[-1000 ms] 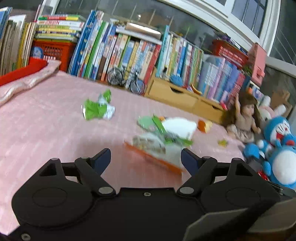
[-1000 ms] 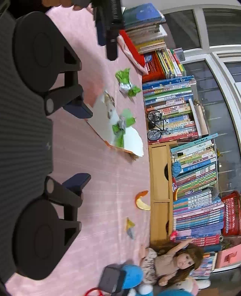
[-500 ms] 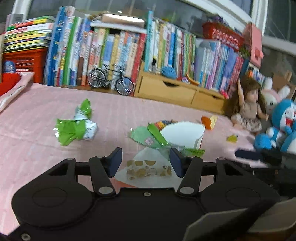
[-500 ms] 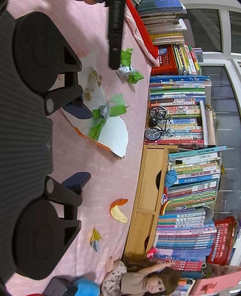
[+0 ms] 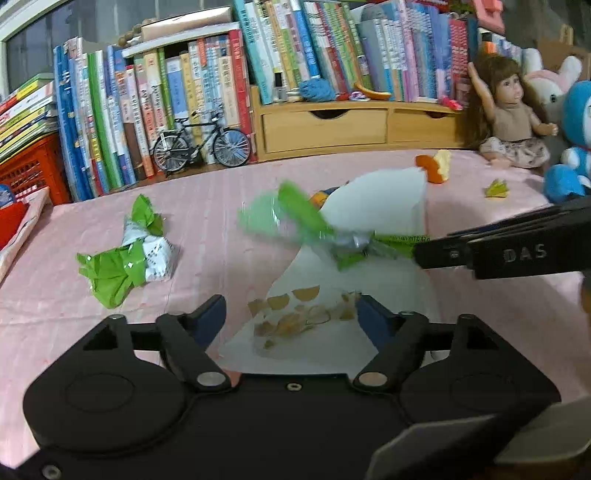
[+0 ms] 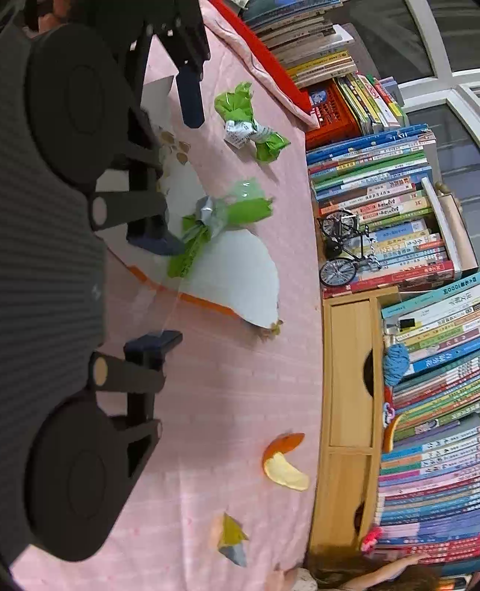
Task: Collect trash
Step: 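Grasp the white paper with the left gripper while the right grasps the green wrapper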
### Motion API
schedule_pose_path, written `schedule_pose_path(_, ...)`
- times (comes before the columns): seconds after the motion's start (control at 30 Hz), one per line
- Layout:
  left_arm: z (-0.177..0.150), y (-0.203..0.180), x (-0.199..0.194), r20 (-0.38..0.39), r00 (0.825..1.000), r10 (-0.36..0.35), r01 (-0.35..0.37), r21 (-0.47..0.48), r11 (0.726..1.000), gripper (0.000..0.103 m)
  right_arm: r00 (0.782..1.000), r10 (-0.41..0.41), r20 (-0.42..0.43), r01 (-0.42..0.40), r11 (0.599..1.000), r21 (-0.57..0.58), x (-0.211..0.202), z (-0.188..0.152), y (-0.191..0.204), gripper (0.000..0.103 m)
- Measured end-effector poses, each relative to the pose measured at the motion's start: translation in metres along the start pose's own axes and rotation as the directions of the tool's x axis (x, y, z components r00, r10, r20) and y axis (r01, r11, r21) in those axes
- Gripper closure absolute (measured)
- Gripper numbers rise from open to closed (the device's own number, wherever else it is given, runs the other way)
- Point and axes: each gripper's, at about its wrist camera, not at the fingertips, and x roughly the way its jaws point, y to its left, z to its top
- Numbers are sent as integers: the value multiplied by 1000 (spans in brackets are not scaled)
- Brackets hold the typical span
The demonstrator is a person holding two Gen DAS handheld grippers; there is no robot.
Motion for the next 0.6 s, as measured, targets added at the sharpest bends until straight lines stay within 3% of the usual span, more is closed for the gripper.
schedule_pose_path(0.03, -1, 1, 1, 2, 1000, -7, 7, -16, 1000, 25, 1000, -2, -6, 2, 1000, 3, 0, -1, 0, 76)
schedule_pose_path(0.23, -4, 13, 5, -13, 998, -59, 58, -106, 993, 27, 1000, 16, 1, -16, 1000, -6, -9, -7, -1, 84)
schedule_pose_path(0.27, -4, 13, 6, -7, 998, -58, 57, -106, 993, 36, 1000, 20, 4, -20, 1000, -6, -11, -8, -1, 84)
schedule_pose_path(0.3, -5, 13, 5, -2, 998, -64, 63, -102, 993, 51, 1000, 20, 7, -20, 1000, -7, -13, -8, -1, 85)
schedule_pose_path(0.37, -6, 10, 3, 1, 999, -44, 44, -91, 995, 68, 1000, 18, 11, -18, 1000, -10, -16, -9, -2, 86)
schedule_pose_path(0.43, -7, 10, 0, 9, 999, -48, 48, -94, 994, 73, 1000, 21, 12, -21, 1000, -11, -18, -11, -2, 86)
schedule_pose_path(0.6, -11, 11, -12, 22, 998, -66, 68, -125, 990, 73, 999, 27, 24, -27, 999, -22, -31, -17, -2, 87)
